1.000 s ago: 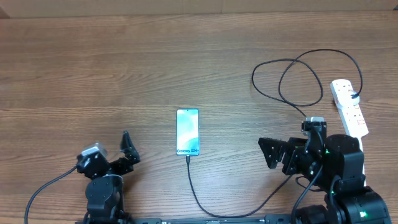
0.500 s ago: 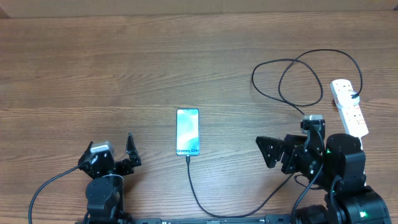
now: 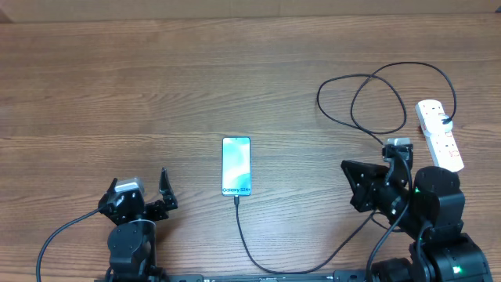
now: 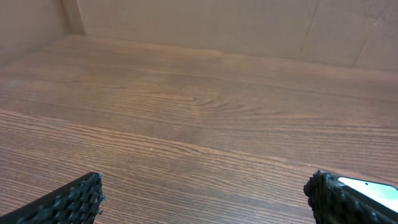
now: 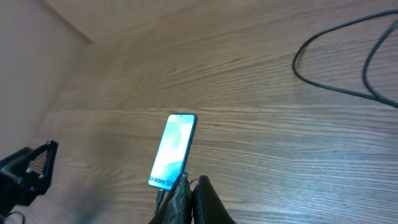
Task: Plug charger to phone and switch on socket
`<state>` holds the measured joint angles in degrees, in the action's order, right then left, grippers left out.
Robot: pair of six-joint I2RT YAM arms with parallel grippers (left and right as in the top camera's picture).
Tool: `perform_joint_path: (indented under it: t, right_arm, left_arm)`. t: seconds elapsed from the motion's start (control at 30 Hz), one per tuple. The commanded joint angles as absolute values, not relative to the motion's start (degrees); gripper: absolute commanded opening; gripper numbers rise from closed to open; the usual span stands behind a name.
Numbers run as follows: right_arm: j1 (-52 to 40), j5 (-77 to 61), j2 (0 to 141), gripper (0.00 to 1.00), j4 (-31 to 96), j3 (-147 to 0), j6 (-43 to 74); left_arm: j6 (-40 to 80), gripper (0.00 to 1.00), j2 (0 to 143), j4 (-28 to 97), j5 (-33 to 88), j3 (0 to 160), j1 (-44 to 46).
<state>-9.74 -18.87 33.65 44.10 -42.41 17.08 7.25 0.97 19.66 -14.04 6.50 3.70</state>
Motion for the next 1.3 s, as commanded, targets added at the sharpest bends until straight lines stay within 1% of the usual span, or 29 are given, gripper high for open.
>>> perform_joint_path:
  t: [0.0, 0.17, 0.27, 0.37, 0.47, 0.67, 0.8, 0.97, 1.27]
  right_arm:
    - [-9.6, -9.3, 33.5, 0.04, 43.9, -44.0, 21.6]
    - [-9.5, 2.1, 34.8, 0.04, 47.1, -48.8, 27.6]
    - [-8.8, 6.7, 38.0, 0.04, 51.3, -53.0, 28.0]
    - [-5.9, 10.4, 43.0, 0.04, 56.0, -58.3, 28.8]
    - [-0.9, 10.7, 48.9, 0.04, 59.8, -63.9, 29.9]
    - [12.9, 10.7, 62.2, 0.04, 65.2, -71.0, 32.2]
    - [21.4, 10.5, 70.0, 0.04, 64.4, -71.3, 33.9]
    - [27.9, 10.4, 79.0, 0.04, 61.4, -71.3, 34.5]
    - [28.9, 10.3, 89.8, 0.04, 50.6, -71.2, 34.5]
  left_arm:
    - [6.2, 0.99, 0.5, 19.5, -13.7, 6.0, 3.4]
    - [6.2, 1.0, 0.5, 19.5, -13.7, 6.0, 3.4]
    - [6.2, 0.99, 0.5, 19.5, -13.7, 6.0, 3.4]
    - [6.2, 0.99, 0.5, 19.5, -13.7, 6.0, 3.4]
    - [6.2, 1.0, 0.5, 19.5, -13.7, 6.0, 3.4]
    - [6.2, 0.99, 0.5, 19.5, -13.7, 6.0, 3.4]
    - [6.2, 1.0, 0.5, 19.5, -13.7, 6.0, 3.4]
    - [6.2, 1.0, 0.5, 19.5, -13.7, 6.0, 3.4]
    - [6.2, 1.0, 0.5, 19.5, -13.7, 6.0, 3.4]
